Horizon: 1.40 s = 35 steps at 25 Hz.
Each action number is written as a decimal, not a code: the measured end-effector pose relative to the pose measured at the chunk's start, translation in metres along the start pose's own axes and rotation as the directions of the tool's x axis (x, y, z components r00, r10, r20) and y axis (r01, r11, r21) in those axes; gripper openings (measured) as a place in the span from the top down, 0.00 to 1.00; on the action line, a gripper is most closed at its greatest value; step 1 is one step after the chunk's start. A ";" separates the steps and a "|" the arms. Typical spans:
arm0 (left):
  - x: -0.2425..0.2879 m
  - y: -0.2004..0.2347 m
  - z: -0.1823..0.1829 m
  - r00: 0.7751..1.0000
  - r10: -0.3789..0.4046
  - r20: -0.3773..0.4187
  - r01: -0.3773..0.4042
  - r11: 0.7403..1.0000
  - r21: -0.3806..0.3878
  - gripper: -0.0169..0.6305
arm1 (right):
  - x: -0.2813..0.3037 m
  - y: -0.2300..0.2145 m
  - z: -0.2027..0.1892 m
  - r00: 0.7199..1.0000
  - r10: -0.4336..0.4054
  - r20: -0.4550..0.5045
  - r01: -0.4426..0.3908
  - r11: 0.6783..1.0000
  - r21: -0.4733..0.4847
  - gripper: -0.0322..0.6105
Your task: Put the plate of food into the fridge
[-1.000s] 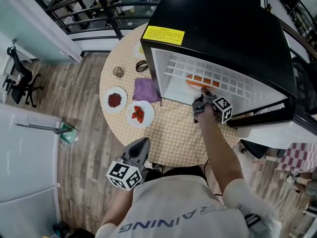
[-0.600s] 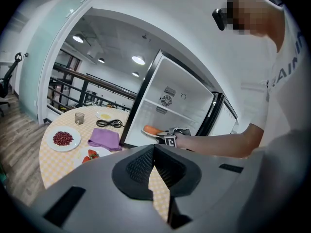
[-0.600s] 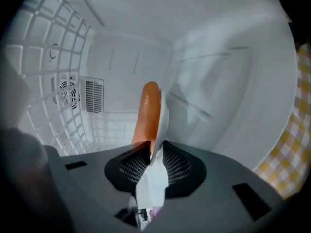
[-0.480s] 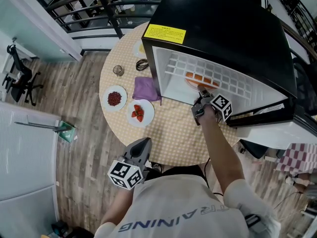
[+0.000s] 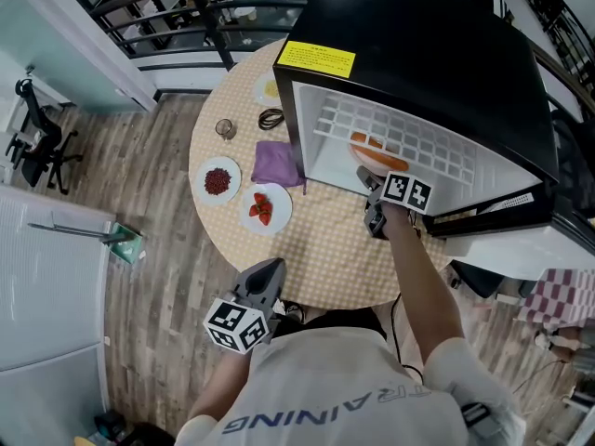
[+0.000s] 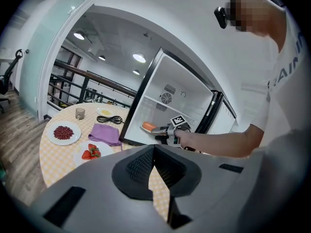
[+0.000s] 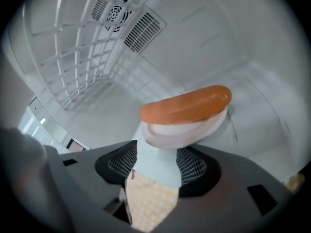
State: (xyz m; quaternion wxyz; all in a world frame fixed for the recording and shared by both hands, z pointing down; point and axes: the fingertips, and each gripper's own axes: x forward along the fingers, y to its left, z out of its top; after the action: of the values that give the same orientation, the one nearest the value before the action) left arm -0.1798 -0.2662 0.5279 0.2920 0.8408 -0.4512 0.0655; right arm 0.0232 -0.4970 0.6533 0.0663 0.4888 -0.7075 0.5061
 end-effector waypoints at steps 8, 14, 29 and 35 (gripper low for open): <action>-0.003 -0.001 -0.004 1.000 -0.007 0.004 0.007 1.000 -0.021 0.96 | -0.007 0.003 -0.014 0.999 0.048 -0.019 -0.047 0.996 0.082 0.57; -0.003 -0.005 -0.006 1.000 -0.024 0.007 0.024 1.000 -0.017 0.96 | -0.034 0.025 -0.034 0.990 0.140 -0.006 -0.139 0.988 0.061 0.59; 0.016 -0.047 0.029 0.984 -0.178 0.018 0.172 0.969 0.175 0.96 | -0.176 0.084 -0.051 0.941 0.232 0.246 -0.150 0.939 -0.311 0.92; 0.017 -0.065 0.056 0.968 -0.242 0.065 0.223 0.950 0.217 0.96 | -0.227 0.114 -0.055 0.910 0.271 0.314 -0.129 0.905 -0.406 0.92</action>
State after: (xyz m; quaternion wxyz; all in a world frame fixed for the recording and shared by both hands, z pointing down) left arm -0.1265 -0.2819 0.4605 0.1873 0.9161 -0.3524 0.0392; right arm 0.0313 -0.3114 0.4724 -0.0263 0.4754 -0.8382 0.2659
